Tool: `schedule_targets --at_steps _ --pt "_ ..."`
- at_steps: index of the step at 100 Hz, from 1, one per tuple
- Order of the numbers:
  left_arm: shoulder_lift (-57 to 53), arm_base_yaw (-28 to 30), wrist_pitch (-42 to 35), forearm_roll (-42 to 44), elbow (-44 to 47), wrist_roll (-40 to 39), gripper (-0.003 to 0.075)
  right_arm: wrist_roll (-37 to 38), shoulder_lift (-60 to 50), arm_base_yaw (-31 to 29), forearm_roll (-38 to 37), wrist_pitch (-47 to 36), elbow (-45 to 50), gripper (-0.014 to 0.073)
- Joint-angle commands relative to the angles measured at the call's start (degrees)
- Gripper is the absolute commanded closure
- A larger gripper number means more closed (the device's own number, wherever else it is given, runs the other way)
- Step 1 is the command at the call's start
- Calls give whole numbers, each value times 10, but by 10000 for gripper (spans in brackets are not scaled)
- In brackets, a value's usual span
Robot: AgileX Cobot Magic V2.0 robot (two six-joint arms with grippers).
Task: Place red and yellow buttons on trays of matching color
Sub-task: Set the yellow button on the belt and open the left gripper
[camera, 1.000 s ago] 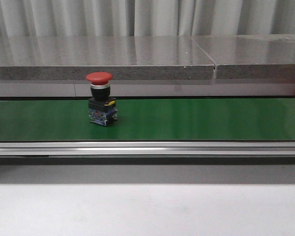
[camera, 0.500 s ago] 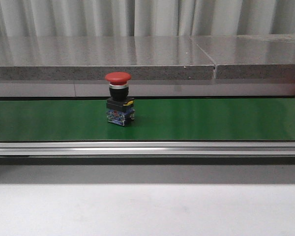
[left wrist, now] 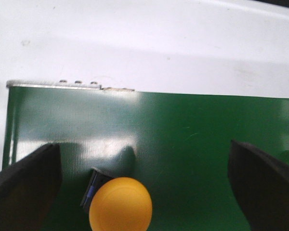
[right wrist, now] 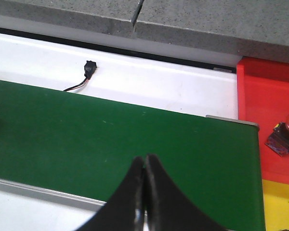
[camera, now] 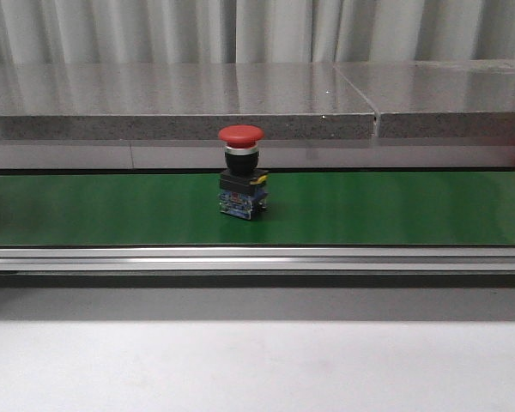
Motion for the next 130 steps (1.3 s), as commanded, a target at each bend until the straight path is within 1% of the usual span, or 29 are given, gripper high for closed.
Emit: schedule_targets --at_steps 1,10,18,34,41,60,72,79,86,93,100,105,107,119,121,124,126,130 --pt "-43 -19 -27 -24 -23 17 29 -3 -2 2 1 -34 -17 660" --pt "-74 -38 -49 -22 -21 27 29 -3 -2 2 1 -34 -17 660" --pt "-111 -53 -86 -22 -10 29 29 -3 -2 2 1 -34 -17 660" --pt "-208 -76 -165 -18 46 44 29 -3 -2 2 1 -34 -17 660" --pt "-254 -83 -189 -16 78 44 29 -3 -2 2 1 -34 -17 660" --pt "-377 -85 -223 -14 174 44 29 -3 -2 2 1 -34 -17 660" --pt "-453 -85 -227 -14 238 44 30 -3 -2 2 1 -34 -17 660" --pt "-498 -85 -227 -14 275 42 53 -3 -2 2 1 -34 -17 660" --pt "-540 -85 -227 -21 307 41 101 -3 -2 2 1 -34 -17 660" --pt "-576 -85 -227 -26 334 41 174 -3 -2 2 1 -34 -17 660" --pt "-605 -85 -227 -30 357 41 273 -3 -2 2 1 -35 -17 660" --pt "-621 -85 -227 -34 370 41 368 -3 -2 2 1 -35 -17 660" --pt "-626 -85 -227 -36 373 41 394 -3 -2 2 1 -35 -17 660" --pt "-645 -85 -227 -53 390 41 636 -3 -2 2 1 -35 -17 660" --pt "-645 -85 -227 -54 391 41 662 -3 -2 2 1 -35 -17 660" --pt "-645 -85 -227 -55 392 41 723 -3 -2 2 1 -35 -17 660" --pt "-645 -85 -227 -55 392 41 738 -3 -2 2 1 -35 -17 660" --pt "-644 -85 -226 -55 394 41 739 -3 -2 2 1 -35 -17 660"
